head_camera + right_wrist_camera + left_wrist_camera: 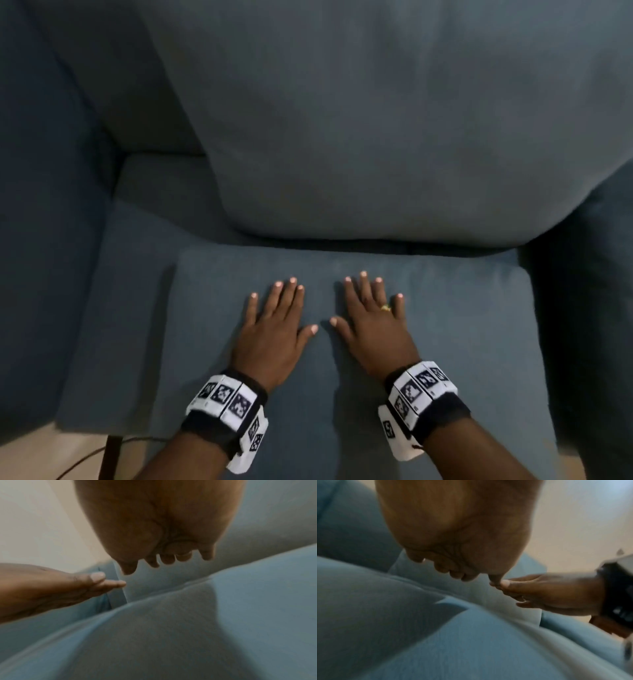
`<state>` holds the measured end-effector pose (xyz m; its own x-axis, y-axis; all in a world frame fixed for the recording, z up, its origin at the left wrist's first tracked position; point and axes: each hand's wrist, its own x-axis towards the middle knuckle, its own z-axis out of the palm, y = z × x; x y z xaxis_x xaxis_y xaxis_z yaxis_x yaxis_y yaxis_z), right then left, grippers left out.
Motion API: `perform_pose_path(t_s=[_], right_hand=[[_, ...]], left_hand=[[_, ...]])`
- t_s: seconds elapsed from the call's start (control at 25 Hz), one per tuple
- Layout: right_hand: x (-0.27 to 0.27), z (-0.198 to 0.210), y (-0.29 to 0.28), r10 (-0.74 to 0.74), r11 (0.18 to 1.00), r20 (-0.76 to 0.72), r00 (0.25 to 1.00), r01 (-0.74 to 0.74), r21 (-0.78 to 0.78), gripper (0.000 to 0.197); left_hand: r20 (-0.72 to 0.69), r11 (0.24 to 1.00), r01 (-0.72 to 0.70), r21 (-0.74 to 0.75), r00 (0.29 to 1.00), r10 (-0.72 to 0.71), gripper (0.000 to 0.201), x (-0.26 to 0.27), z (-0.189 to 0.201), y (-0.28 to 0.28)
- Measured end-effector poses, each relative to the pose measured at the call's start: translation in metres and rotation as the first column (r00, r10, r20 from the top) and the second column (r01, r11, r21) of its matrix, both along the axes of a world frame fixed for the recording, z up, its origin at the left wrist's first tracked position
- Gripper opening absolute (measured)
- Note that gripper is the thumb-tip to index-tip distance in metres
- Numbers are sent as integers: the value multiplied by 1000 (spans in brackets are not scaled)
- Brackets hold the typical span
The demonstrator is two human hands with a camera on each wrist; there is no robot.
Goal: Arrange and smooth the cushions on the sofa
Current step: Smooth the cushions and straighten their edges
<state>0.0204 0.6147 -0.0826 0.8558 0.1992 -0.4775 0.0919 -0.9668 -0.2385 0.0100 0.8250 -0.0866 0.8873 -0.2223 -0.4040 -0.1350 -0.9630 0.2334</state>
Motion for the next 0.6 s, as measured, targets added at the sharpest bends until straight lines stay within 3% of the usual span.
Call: perform_pose_path(t_s=[0.08,0.12,0.2,0.28,0.36,0.44,0.52,0.56,0.6], right_hand=[[16,13,20,-55,989,155,986,33,141,69],[19,13,34,-37,986,157,987,11,165,68],[13,3,65,118,990,-2,993,-117,75,77],[10,-4,91,204,979,-68,977,-203,19,88],[26,11,118,131,981,143,981,-149,126,76],[28,11,147,196,956,220,956,-236,175,70],[17,0,178,400,910,64,914,-405,90,71],[8,-4,193,448,893,7,894,-448,48,72],[5,-2,207,435,898,40,900,-436,58,72]], left_hand=[[90,994,-90,-65,991,95,64,-2,8,30],[77,984,-168,-60,982,172,63,-7,9,48],[-29,960,-281,3,959,281,67,-29,-1,79],[-55,937,-341,-75,940,337,69,-43,-15,105],[31,898,-399,-183,911,411,64,-35,-12,124],[20,859,-464,-215,878,479,64,-41,-17,139],[-37,870,-454,-192,889,456,74,-61,-36,141],[-85,858,-469,-209,883,462,78,-67,-41,146],[-113,822,-504,-266,863,493,75,-62,-39,154]])
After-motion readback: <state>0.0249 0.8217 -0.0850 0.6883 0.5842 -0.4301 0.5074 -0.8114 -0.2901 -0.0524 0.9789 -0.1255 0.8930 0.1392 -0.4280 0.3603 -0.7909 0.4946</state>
